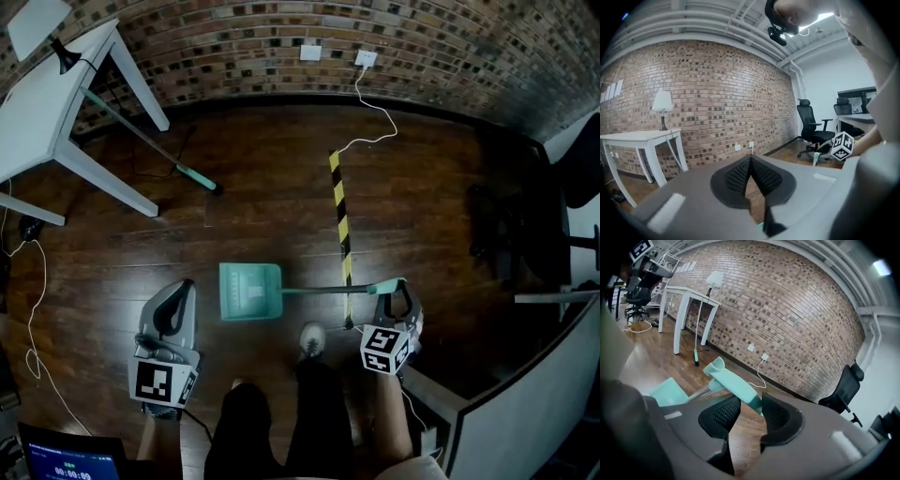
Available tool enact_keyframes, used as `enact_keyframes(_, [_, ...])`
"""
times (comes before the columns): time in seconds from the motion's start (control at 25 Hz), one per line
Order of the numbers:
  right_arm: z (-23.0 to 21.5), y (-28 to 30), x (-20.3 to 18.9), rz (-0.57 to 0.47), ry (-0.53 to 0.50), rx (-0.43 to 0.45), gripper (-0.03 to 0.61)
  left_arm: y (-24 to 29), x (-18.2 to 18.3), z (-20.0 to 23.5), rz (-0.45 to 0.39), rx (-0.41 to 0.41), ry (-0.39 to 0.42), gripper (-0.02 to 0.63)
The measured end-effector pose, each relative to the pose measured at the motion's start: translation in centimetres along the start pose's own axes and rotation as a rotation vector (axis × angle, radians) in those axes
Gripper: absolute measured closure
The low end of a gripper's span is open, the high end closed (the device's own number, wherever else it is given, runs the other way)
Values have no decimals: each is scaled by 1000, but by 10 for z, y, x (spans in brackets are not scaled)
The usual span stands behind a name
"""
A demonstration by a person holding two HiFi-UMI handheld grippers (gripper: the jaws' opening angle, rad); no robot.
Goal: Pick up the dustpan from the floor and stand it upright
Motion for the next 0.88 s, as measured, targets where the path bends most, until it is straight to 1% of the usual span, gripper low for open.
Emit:
enact_keyframes(0.08, [7,-11,22,13,-38,51,407,-10,30,6,8,18,-5,612])
enact_keyframes(0.2, [22,-26,51,19,-112,155,375,-25,68,11,11,39,-12,612])
enact_keyframes(0.28, [30,-36,68,22,-151,217,367,-33,89,13,17,45,-26,612])
enact_keyframes(0.36, [37,-45,82,27,-187,267,357,-41,104,14,39,54,-57,612])
enact_keyframes(0.4, [40,-49,88,28,-199,288,356,-45,111,16,38,62,-56,612])
enact_keyframes(0.52, [50,-60,106,28,-199,351,351,-59,125,27,13,85,-10,612])
enact_keyframes(0.68, [59,-75,127,8,-171,416,345,-76,136,37,0,123,-26,612])
enact_keyframes(0.88, [54,-98,142,3,-125,446,360,-93,144,34,-1,121,-25,612])
Point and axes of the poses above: the fingertips, and each gripper's own axes: y forward along the fingers, z to its left, x out of its top, the point moved 6 cm from there along -y, backward along the fingers, and after that the axes turned 14 degrees about -x, right-handed, at the moved point
